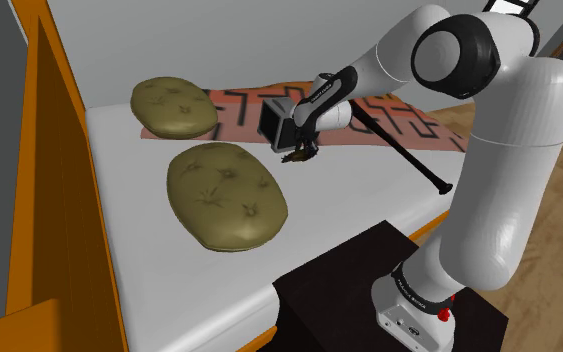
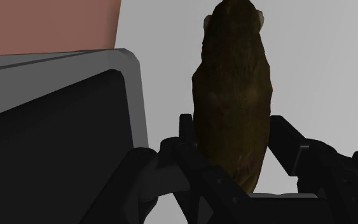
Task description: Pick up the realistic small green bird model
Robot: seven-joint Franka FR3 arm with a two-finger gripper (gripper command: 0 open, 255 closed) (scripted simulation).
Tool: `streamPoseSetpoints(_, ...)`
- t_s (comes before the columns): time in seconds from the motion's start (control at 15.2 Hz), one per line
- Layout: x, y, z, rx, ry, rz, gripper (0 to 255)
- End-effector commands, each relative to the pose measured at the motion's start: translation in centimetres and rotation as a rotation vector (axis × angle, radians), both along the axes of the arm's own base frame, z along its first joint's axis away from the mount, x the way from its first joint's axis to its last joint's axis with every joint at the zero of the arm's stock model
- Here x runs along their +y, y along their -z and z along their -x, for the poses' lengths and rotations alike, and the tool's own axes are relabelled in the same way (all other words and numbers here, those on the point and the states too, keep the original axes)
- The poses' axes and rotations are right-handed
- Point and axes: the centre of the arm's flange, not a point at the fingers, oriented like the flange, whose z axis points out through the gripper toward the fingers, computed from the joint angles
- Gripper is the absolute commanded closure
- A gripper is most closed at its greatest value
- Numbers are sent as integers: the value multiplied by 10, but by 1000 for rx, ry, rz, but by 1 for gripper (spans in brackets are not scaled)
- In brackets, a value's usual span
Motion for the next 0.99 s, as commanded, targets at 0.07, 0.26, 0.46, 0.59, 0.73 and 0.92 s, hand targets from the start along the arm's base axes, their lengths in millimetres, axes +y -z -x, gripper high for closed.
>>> streamPoseSetpoints(0.07,0,1,0,2,0,0,255)
streamPoseSetpoints(0.26,1,2,0,2,0,0,255)
streamPoseSetpoints(0.46,0,-10,0,2,0,0,255)
streamPoseSetpoints(0.59,0,-20,0,2,0,0,255)
streamPoseSetpoints(0.73,0,-31,0,2,0,0,255)
streamPoseSetpoints(0.92,0,-47,0,2,0,0,255)
